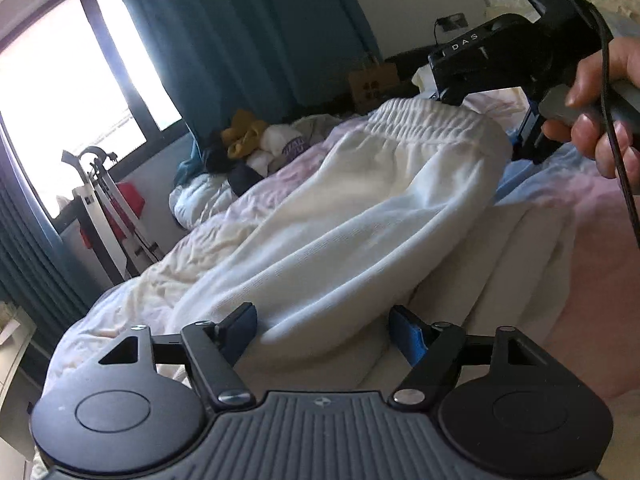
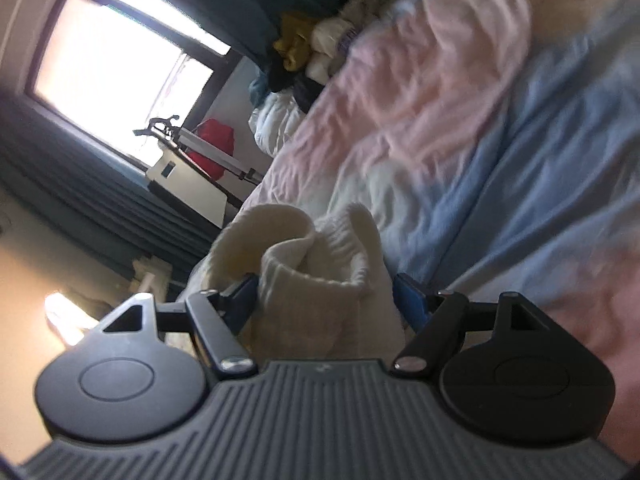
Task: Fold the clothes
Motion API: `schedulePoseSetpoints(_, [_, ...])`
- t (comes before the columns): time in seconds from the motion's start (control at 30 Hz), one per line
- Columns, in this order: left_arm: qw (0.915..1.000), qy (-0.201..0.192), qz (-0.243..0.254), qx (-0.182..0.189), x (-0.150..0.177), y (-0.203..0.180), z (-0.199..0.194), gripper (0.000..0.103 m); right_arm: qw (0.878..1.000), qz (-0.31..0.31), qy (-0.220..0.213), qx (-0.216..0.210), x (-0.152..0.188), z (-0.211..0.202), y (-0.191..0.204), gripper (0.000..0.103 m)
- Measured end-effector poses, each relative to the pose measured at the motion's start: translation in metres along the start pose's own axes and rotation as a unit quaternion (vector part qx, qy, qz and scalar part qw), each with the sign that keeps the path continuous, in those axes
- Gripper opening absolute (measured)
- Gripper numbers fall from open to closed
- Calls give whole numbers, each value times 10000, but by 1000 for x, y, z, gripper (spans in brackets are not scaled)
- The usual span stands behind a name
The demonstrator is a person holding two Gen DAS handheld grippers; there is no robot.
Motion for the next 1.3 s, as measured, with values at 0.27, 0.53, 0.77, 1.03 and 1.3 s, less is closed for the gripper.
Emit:
schedulePoseSetpoints(0.27, [9997, -4, -225, 77, 5, 8, 6, 22, 9993, 213, -135, -258, 3, 8, 2, 41])
schedulePoseSetpoints(0.53, [9992, -213, -168, 302, -1, 7, -13, 15, 9974, -44, -667, -280, -1, -16, 18, 25])
schedulePoseSetpoints(0.77, [9977, -237, -84, 632, 3, -5, -20, 16, 9949, 150, -992, 130, 3, -34, -6, 22])
schedulePoseSetpoints(1.03, [9972, -324, -79, 663, 14, -6, -22, 30, 9936, 521, -1001, 76, 13, -41, -20, 26])
schedulePoseSetpoints(1.3, [9971, -367, -451, 493, 12, 6, -31, 48, 9900, 258, -1368, 225, 12, -75, -9, 56])
Point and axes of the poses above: each gripper's, at about its wrist camera, not at the fingertips, and z roughly the way its jaws point, y to its left, x to its underside, the point moved 2 cm from there along z, roughly the way its jaws point, and after that the axes turned 11 degrees about -y, right-handed, at the moved point
